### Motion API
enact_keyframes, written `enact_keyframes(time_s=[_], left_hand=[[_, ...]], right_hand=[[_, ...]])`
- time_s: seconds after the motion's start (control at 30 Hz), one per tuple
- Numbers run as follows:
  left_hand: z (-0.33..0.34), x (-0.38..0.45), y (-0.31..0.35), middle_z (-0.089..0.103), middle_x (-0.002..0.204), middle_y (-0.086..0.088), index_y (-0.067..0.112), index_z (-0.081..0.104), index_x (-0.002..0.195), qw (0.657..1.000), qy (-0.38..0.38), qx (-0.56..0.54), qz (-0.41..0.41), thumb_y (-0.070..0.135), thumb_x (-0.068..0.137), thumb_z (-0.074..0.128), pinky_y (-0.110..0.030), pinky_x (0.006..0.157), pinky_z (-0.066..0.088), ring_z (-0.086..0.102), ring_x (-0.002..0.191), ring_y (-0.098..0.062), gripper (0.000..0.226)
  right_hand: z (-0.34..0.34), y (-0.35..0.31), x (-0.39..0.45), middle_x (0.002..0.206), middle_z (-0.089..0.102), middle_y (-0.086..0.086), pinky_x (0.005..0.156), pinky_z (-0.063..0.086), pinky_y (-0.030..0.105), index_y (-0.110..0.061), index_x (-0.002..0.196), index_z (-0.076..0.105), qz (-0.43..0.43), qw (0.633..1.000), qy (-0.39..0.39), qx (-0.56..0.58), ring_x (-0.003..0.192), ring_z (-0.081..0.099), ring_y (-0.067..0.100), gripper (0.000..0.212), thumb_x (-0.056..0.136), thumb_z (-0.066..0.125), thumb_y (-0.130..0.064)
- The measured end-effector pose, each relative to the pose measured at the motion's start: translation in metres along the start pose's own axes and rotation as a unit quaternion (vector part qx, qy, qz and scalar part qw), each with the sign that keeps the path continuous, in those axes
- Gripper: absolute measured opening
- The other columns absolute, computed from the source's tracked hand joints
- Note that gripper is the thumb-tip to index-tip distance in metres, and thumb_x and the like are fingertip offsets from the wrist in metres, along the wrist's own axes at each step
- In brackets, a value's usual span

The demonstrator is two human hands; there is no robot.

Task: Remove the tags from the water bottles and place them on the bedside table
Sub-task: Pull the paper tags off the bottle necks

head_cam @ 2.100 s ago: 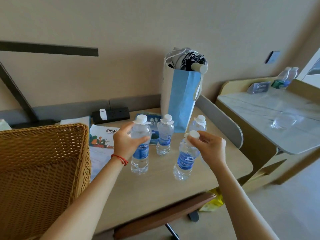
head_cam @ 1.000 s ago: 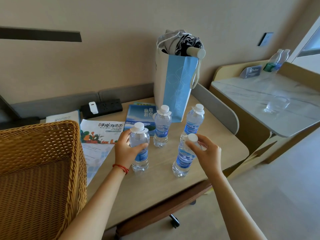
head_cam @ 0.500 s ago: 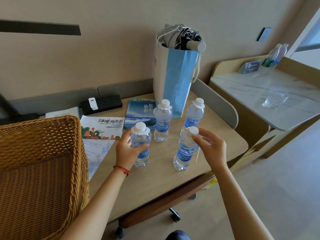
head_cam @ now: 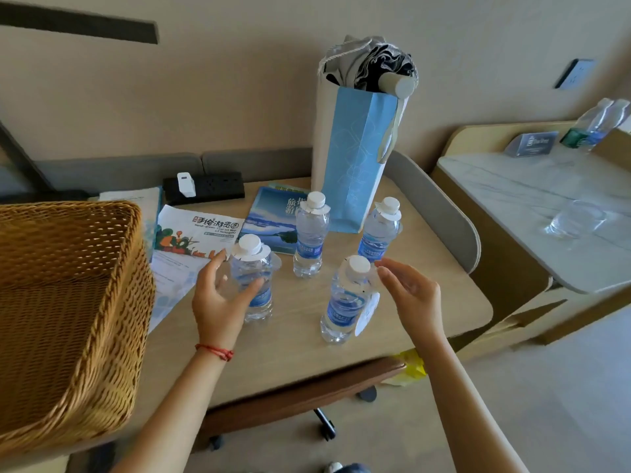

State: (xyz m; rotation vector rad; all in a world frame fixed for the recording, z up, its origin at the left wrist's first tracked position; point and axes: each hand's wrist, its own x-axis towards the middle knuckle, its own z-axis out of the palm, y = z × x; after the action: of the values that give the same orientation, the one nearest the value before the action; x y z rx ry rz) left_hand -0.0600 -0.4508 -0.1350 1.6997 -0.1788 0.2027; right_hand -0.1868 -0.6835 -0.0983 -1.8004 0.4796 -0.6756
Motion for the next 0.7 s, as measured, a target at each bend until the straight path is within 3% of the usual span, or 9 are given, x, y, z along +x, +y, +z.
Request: enact_keyframes(time_s=[0.07,0.13,0.27,0.4,0.53,0.6,0.7], left_hand=[[0.002,-0.020,0.004,0.056,0.119,-0.012,0.006,0.055,0.117,0.993,0.086,0.034,0.080,0.011,0.071,0.077,-0.026,0.086,0.049,0.055,0.110,-0.021,0.051],[0.009,-0.040,0.008,0.061,0.107,-0.007,0.008,0.059,0.109,0.986,0.104,0.038,0.123,0.016,0.075,0.073,-0.024,0.079,0.053,0.060,0.098,-0.018,0.038],[0.045,-0.062,0.020,0.065,0.096,0.007,0.024,0.058,0.105,0.999,-0.031,-0.001,0.040,0.008,0.077,0.071,-0.028,0.081,0.051,0.063,0.091,-0.009,0.035],[0.080,-0.063,0.028,0.059,0.116,0.014,0.040,0.052,0.108,0.986,-0.162,-0.019,-0.033,0.017,0.079,0.068,-0.018,0.088,0.045,0.056,0.109,-0.005,0.040],[0.097,-0.059,0.028,0.055,0.126,0.003,0.021,0.050,0.121,0.974,-0.202,-0.057,-0.080,0.006,0.079,0.066,-0.028,0.098,0.044,0.052,0.117,-0.013,0.048],[0.099,-0.058,0.027,0.053,0.131,-0.008,0.010,0.046,0.127,0.969,-0.220,-0.076,-0.084,0.004,0.078,0.065,-0.020,0.095,0.044,0.053,0.116,-0.011,0.054],[0.098,-0.056,0.025,0.053,0.133,-0.005,0.015,0.043,0.130,0.960,-0.256,-0.079,-0.086,0.029,0.070,0.071,-0.014,0.094,0.043,0.054,0.113,-0.001,0.068]], right_hand=[[-0.007,0.005,0.008,0.085,0.071,-0.022,0.072,0.049,0.008,-0.034,0.089,0.069,0.011,1.000,-0.023,0.006,0.084,0.066,-0.004,0.014,0.085,0.065,-0.022],[-0.012,0.010,0.019,0.079,0.072,-0.020,0.071,0.048,0.010,-0.034,0.083,0.070,0.032,0.998,-0.051,0.005,0.080,0.065,-0.005,0.014,0.086,0.064,-0.021],[-0.018,0.014,0.039,0.080,0.071,0.003,0.074,0.052,0.026,-0.018,0.080,0.072,0.070,0.989,-0.128,0.013,0.075,0.063,0.012,0.012,0.087,0.062,-0.016],[-0.019,0.010,0.052,0.071,0.065,0.002,0.060,0.050,0.015,-0.018,0.077,0.071,0.098,0.975,-0.198,0.027,0.062,0.057,0.008,0.017,0.087,0.060,-0.011],[-0.018,0.008,0.056,0.066,0.063,-0.002,0.057,0.047,0.015,-0.009,0.082,0.071,0.109,0.961,-0.252,0.022,0.060,0.054,0.008,0.014,0.087,0.058,-0.006],[-0.018,0.007,0.058,0.069,0.063,0.000,0.058,0.047,0.016,-0.006,0.085,0.071,0.112,0.958,-0.264,0.029,0.062,0.053,0.009,0.013,0.087,0.058,-0.006],[-0.017,0.004,0.061,0.069,0.065,-0.001,0.057,0.044,0.017,-0.009,0.081,0.071,0.110,0.955,-0.272,0.043,0.060,0.054,0.006,0.014,0.086,0.059,-0.005]])
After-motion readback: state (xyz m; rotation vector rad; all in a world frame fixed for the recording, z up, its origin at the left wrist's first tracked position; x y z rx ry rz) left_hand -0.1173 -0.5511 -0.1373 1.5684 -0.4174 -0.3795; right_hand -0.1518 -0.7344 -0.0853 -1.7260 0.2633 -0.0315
